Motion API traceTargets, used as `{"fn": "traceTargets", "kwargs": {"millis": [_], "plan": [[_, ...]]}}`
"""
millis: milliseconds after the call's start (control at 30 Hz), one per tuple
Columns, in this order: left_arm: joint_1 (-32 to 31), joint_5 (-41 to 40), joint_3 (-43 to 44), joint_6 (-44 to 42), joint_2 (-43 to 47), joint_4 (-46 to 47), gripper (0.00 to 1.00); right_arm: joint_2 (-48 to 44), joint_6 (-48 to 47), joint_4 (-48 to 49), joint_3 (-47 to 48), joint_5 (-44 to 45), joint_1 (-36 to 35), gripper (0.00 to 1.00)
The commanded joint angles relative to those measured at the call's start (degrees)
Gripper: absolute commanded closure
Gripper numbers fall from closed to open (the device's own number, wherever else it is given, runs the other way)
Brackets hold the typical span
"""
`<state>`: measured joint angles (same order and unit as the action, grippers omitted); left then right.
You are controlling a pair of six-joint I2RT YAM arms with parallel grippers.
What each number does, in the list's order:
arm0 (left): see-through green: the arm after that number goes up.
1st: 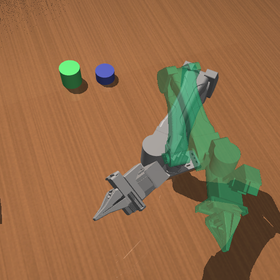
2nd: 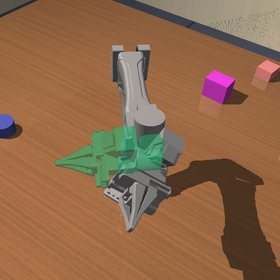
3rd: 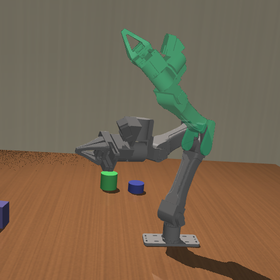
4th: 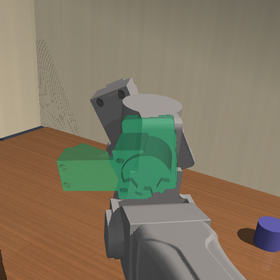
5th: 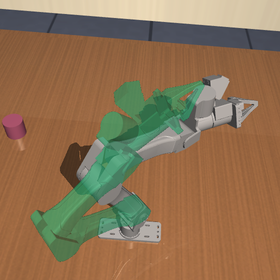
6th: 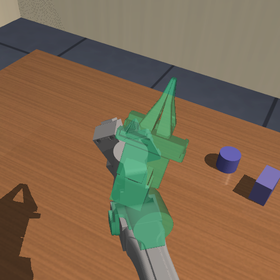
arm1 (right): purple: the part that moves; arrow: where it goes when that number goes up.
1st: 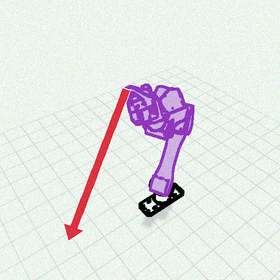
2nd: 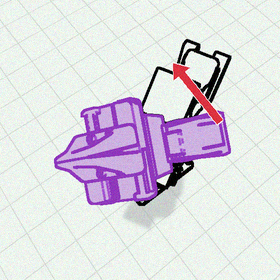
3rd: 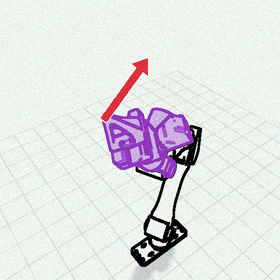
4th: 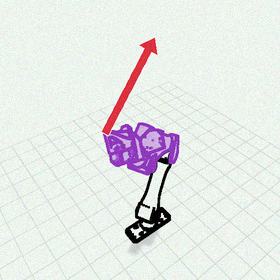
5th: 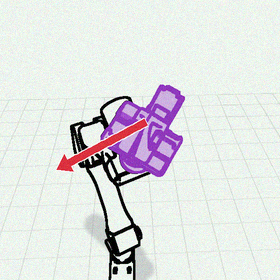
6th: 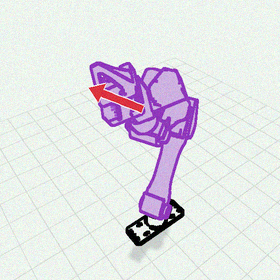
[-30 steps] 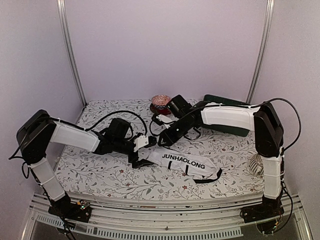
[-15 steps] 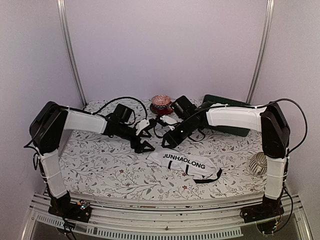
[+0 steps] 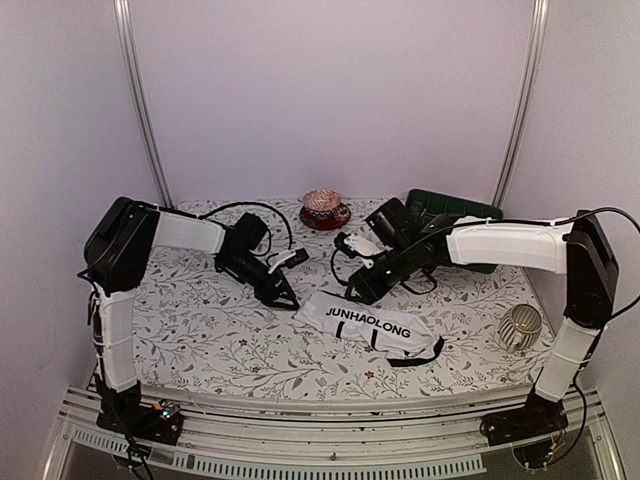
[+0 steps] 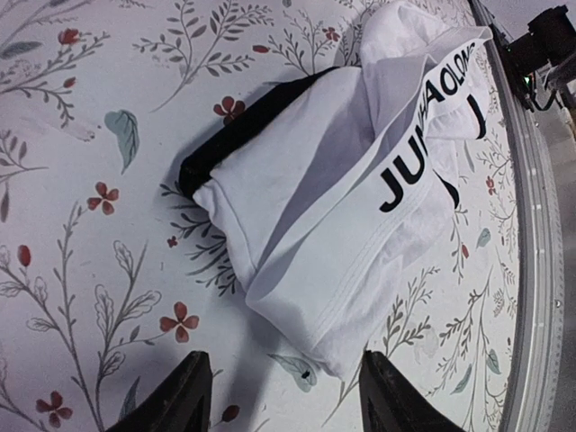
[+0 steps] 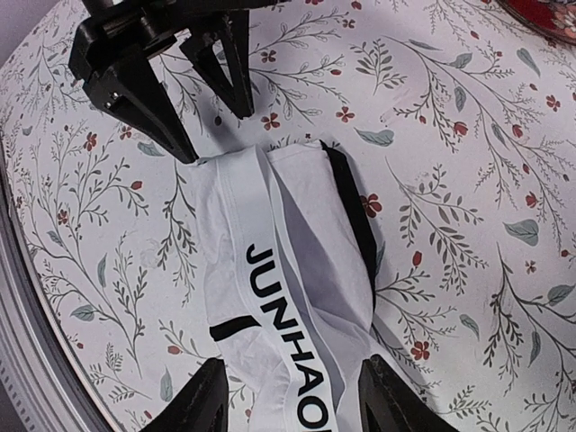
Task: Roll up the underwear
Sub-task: Move the underwear to the center of the board, then pick up the underwear from the center of the board.
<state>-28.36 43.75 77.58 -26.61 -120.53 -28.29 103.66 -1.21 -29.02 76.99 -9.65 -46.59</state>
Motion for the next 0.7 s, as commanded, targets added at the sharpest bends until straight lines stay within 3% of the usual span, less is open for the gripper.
{"fn": "traceTargets", "kwargs": {"millis": [0, 300, 667], "plan": [[-0.9, 2.4, 2.6, -1.9, -2.5, -6.1, 0.46, -5.7, 2.9, 4.0, -4.9, 2.4, 0.1, 0.49], [-2.8, 2.7, 1.8, -1.4, -2.6, -3.7, 0.54, -7.7, 4.2, 6.8, -9.5, 3.3, 0.0, 0.48], [-3.6, 2.7, 1.7, 0.2, -3.0, -1.8, 0.74, -7.4, 5.0, 7.6, -10.0, 4.6, 0.1, 0.48]]}}
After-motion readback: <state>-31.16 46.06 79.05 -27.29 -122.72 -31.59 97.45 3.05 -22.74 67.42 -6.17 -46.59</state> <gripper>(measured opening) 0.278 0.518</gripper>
